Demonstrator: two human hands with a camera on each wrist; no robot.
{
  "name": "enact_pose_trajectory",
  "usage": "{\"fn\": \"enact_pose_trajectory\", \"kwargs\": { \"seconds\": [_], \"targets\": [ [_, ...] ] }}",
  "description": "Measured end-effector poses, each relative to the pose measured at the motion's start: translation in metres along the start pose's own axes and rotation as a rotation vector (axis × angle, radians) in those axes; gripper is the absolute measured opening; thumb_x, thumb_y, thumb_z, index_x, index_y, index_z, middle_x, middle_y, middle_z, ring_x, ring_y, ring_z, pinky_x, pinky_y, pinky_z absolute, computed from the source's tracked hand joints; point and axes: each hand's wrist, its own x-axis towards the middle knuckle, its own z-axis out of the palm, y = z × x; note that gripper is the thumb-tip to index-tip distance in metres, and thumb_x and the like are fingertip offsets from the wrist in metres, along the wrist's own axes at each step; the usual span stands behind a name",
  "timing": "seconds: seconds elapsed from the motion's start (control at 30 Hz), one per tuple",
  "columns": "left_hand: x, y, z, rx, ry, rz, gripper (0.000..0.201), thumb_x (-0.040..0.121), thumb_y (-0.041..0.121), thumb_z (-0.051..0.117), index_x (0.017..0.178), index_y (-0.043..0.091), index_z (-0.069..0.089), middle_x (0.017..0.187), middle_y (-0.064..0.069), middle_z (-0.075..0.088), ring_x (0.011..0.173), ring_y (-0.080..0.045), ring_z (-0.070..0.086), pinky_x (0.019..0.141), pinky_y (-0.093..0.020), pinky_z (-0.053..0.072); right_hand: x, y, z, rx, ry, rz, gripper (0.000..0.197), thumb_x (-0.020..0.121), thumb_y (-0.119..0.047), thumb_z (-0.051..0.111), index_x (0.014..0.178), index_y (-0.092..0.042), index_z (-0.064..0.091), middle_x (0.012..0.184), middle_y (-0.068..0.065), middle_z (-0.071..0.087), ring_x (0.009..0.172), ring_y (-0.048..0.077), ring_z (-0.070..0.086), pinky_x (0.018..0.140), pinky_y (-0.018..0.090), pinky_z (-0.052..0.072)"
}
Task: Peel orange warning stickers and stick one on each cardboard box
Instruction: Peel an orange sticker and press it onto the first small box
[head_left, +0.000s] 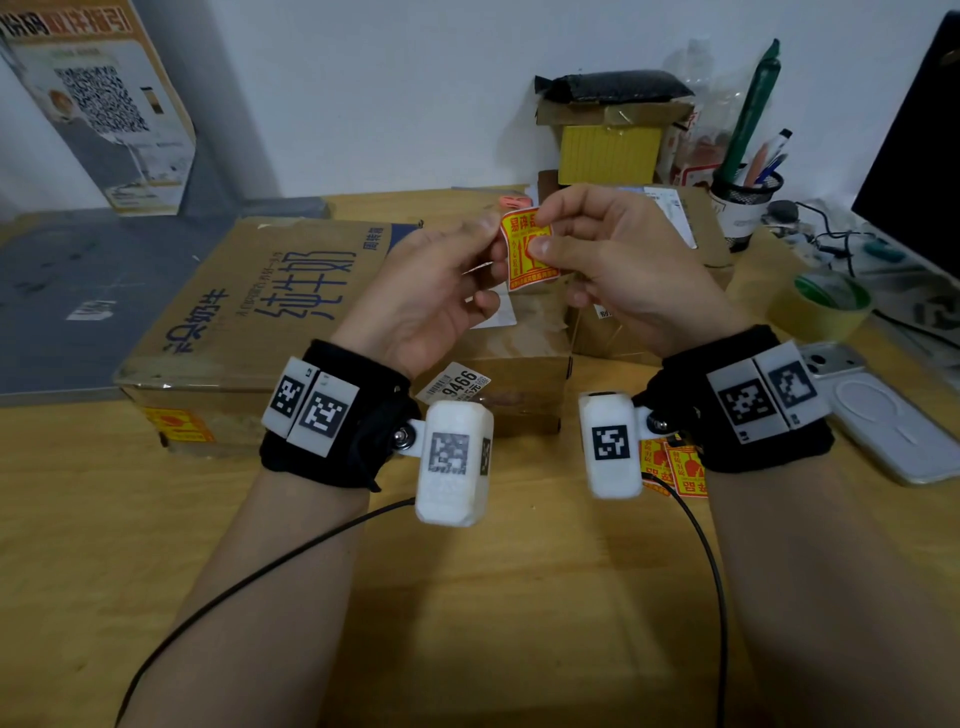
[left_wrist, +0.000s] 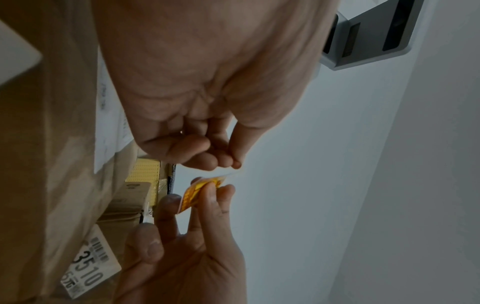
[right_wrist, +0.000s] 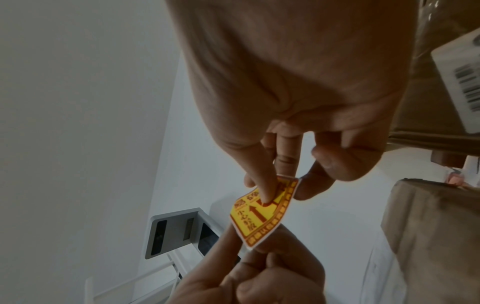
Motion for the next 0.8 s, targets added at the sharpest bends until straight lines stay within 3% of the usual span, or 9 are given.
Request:
{"fn": "enact_pose_trajectory", "kwargs": {
  "seconds": [0.2,0.4,0.57,0.8],
  "targets": [
    [0.0001,-0.0005,-0.0013,-0.028,-0.021,0.012,0.033,0.102,0.019,0.053,0.077,0.016,0.074,0.071,0.002,0.054,0.062,-0.007,0.05,0.049,-0.017,0.035,-0.0006,-0.0007,0.0014,-0.015,-0.002,0.008,0.021,0.093,0.001,0.066,0.09,-0.02,0.064,0.078,-0.004,0.069,0.067,0.012,0.065,0.043,0.024,0.036],
    [0.0004,0.0005,-0.0022,-0.032,-0.02,0.004,0.026,0.102,0.018,0.052,0.081,0.017,0.066,0.07,0.003,0.052,0.061,-0.007,0.049,0.046,-0.017,0.03,0.0002,0.0,0.0023,-0.014,0.001,0.006,0.021,0.093,0.0,0.067,0.089,-0.021,0.065,0.079,-0.004,0.07,0.064,0.011,0.064,0.042,0.024,0.037],
    [-0.0001,0.0002,-0.002,-0.038,-0.057,-0.006,0.04,0.102,0.02,0.052,0.07,0.022,0.075,0.07,0.004,0.052,0.061,-0.006,0.049,0.047,-0.017,0.028,0.0005,0.0006,0.0026,-0.001,-0.001,0.006,0.021,0.093,0.0,0.067,0.09,-0.02,0.065,0.082,-0.001,0.069,0.064,0.01,0.065,0.042,0.024,0.037],
    [-0.0018,0.0015,-0.0007,-0.035,-0.084,-0.013,0.042,0.103,0.021,0.051,0.068,0.025,0.073,0.072,0.005,0.049,0.063,-0.006,0.047,0.049,-0.017,0.026,0.0,0.0001,0.0034,0.015,-0.008,0.006,0.021,0.094,0.001,0.066,0.091,-0.019,0.065,0.08,0.0,0.068,0.062,0.009,0.063,0.042,0.023,0.037]
  ]
}}
